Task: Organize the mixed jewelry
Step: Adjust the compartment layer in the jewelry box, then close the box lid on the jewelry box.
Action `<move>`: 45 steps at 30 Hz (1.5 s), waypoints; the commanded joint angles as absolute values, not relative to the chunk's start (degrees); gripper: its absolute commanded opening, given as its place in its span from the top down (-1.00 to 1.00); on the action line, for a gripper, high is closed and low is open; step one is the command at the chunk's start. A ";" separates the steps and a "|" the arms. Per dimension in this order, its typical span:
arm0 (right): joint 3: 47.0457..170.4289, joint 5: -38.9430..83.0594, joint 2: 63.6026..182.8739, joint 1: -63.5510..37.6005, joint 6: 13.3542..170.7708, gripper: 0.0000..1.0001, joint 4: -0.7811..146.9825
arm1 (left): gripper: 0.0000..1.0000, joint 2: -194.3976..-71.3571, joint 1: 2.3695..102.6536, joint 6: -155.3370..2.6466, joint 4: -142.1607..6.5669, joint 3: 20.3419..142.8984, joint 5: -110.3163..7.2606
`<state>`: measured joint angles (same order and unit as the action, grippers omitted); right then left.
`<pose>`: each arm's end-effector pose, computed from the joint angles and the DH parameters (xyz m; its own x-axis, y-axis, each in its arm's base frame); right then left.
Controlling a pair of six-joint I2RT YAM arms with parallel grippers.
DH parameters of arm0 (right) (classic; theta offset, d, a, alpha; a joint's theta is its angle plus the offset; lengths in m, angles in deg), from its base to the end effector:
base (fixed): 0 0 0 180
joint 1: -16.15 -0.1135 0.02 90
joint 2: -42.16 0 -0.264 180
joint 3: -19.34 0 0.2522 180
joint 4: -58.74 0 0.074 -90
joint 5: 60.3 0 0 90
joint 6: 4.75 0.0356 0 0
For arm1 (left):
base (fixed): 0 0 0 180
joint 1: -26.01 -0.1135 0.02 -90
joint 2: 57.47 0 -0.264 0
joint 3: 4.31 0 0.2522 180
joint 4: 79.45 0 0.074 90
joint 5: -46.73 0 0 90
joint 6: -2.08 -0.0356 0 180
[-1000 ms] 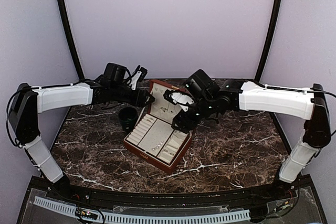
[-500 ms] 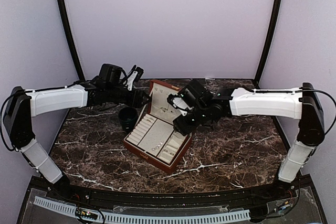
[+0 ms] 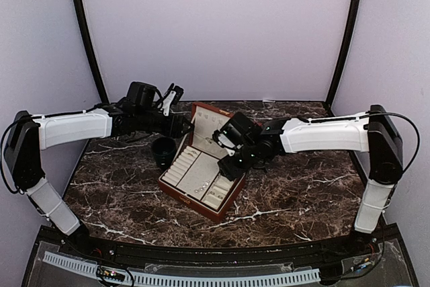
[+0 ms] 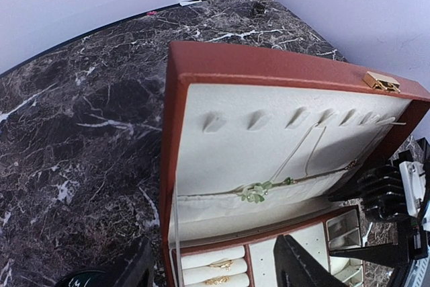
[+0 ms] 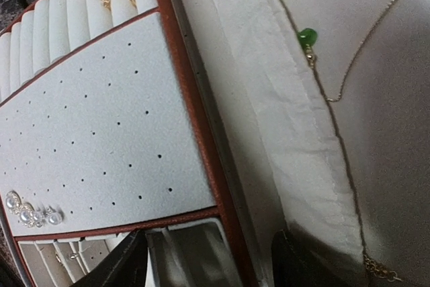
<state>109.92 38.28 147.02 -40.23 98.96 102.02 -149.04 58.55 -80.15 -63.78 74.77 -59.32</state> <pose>0.2207 0.3224 0.2143 -0.6386 -0.5372 -0.5510 -0.6462 0.7632 0.0048 0.3057 -0.2067 0.2718 -0.4919 0.1597 -0.8559 0.6620 0.7071 -0.2485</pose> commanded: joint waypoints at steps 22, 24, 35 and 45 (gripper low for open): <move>108.08 21.50 140.59 -40.84 94.35 -0.43 99.29 | -0.25 -146.53 58.79 -80.18 -65.06 73.63 -58.66; 108.10 18.25 139.00 -41.27 92.85 -0.45 99.12 | -0.25 -145.46 58.80 -80.12 -65.50 73.02 -57.92; 115.65 21.44 129.23 -40.92 93.44 -0.54 95.18 | -0.31 -141.62 57.60 -79.78 -66.57 72.49 -57.26; 120.53 31.18 127.83 -24.73 102.11 -0.95 94.17 | -0.37 -132.70 48.91 -77.62 -63.36 69.89 -61.18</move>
